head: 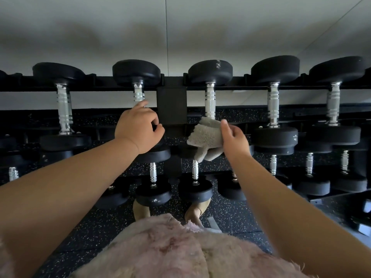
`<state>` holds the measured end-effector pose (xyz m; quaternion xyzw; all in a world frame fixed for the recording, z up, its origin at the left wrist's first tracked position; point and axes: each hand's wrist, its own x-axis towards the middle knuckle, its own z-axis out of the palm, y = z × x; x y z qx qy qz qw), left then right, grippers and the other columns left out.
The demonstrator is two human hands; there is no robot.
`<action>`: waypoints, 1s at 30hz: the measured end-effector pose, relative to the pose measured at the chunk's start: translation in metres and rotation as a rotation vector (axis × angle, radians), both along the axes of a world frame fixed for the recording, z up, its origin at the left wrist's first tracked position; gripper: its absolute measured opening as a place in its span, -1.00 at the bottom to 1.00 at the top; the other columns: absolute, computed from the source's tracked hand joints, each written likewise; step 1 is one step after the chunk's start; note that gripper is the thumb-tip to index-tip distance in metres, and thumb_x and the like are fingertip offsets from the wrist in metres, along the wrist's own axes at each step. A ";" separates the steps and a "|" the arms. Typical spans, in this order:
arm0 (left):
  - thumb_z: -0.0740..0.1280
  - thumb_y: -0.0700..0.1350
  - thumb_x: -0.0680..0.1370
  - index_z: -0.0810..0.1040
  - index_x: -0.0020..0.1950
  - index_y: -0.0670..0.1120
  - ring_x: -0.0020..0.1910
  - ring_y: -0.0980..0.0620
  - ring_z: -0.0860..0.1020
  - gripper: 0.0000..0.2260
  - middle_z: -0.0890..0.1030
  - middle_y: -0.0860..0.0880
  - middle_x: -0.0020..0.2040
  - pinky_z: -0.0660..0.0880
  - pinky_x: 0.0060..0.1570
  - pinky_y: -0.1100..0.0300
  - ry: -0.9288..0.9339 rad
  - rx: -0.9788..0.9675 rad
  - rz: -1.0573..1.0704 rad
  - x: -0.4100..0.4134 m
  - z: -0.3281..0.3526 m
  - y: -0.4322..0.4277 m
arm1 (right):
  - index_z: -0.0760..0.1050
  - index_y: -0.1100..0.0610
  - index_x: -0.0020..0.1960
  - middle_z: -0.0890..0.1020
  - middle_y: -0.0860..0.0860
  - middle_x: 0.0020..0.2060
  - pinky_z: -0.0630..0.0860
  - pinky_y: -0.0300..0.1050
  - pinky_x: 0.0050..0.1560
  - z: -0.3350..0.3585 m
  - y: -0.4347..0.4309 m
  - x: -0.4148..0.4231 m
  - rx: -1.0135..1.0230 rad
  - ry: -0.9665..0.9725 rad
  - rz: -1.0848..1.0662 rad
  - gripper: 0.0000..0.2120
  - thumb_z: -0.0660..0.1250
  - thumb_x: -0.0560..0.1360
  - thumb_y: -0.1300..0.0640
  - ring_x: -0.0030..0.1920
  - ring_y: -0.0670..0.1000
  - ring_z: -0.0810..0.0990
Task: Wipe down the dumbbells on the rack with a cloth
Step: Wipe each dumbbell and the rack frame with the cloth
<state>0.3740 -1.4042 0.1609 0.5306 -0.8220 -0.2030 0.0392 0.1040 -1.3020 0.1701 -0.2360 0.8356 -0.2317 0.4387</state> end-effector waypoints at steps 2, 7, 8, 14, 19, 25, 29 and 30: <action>0.34 0.04 0.54 0.57 -0.23 0.05 0.54 0.00 0.38 -0.83 0.67 0.14 -0.04 0.47 0.32 -0.15 -0.004 0.000 -0.002 -0.001 0.001 0.000 | 0.44 -0.02 0.41 0.61 -0.05 0.13 0.56 -0.06 0.04 0.002 -0.006 0.000 0.022 -0.015 -0.005 -0.36 0.16 0.55 -0.44 0.13 0.01 0.62; 0.36 0.03 0.54 0.54 -0.24 0.05 0.54 -0.04 0.40 -0.83 0.66 0.12 -0.10 0.49 0.27 -0.14 0.042 0.001 -0.008 0.001 0.001 0.001 | 0.22 0.02 0.55 0.33 0.01 0.42 0.63 -0.04 0.03 0.009 -0.003 0.046 -0.007 0.190 0.140 -0.17 0.38 0.44 -0.37 0.27 0.07 0.51; 0.37 0.03 0.54 0.55 -0.23 0.04 0.54 -0.04 0.40 -0.83 0.66 0.12 -0.10 0.48 0.27 -0.13 0.045 0.002 -0.008 0.001 0.001 0.001 | 0.14 0.01 0.59 0.21 0.03 0.51 0.58 0.08 0.26 0.009 0.001 0.056 -0.002 0.259 0.193 -0.14 0.38 0.46 -0.34 0.44 0.14 0.37; 0.34 0.06 0.55 0.57 -0.21 0.04 0.55 -0.03 0.38 -0.82 0.67 0.12 -0.07 0.45 0.28 -0.08 0.013 0.008 -0.027 0.001 0.000 0.000 | -0.38 0.17 0.63 -0.20 0.35 0.60 0.06 0.27 0.61 0.000 0.014 0.086 0.155 0.708 0.550 -0.07 0.16 0.64 -0.26 0.60 0.41 -0.18; 0.34 0.07 0.56 0.58 -0.20 0.04 0.54 -0.03 0.39 -0.82 0.68 0.11 -0.04 0.45 0.31 -0.08 0.005 0.005 -0.037 0.001 0.000 -0.001 | -0.22 0.15 0.65 0.02 0.31 0.62 -0.09 0.33 0.61 -0.007 0.016 0.079 0.005 0.897 0.795 -0.17 0.27 0.61 0.11 0.62 0.39 -0.09; 0.36 0.07 0.56 0.60 -0.19 0.02 0.51 -0.03 0.43 -0.81 0.68 0.10 -0.07 0.46 0.26 -0.09 0.011 -0.019 -0.028 0.002 -0.002 0.000 | -0.03 0.12 0.68 0.04 0.12 0.66 -0.14 0.04 0.62 0.005 -0.011 0.077 -0.122 0.859 1.331 -0.37 0.09 0.67 0.18 0.66 0.14 0.00; 0.34 0.06 0.55 0.60 -0.17 0.02 0.50 -0.01 0.43 -0.82 0.68 0.10 -0.05 0.43 0.25 -0.08 0.019 -0.009 -0.017 0.002 0.000 0.001 | 0.08 0.09 0.66 0.44 0.11 0.46 0.39 0.07 0.44 0.007 -0.036 0.069 -0.133 0.819 1.329 -0.39 0.22 0.68 0.09 0.44 0.16 0.44; 0.34 0.06 0.55 0.60 -0.17 0.03 0.51 0.00 0.43 -0.83 0.68 0.11 -0.03 0.44 0.25 -0.08 0.021 -0.007 -0.013 0.002 0.000 0.001 | 0.15 0.09 0.64 0.49 0.12 0.40 0.41 0.09 0.42 0.006 -0.035 0.064 -0.179 0.849 1.313 -0.41 0.24 0.68 0.02 0.39 0.18 0.48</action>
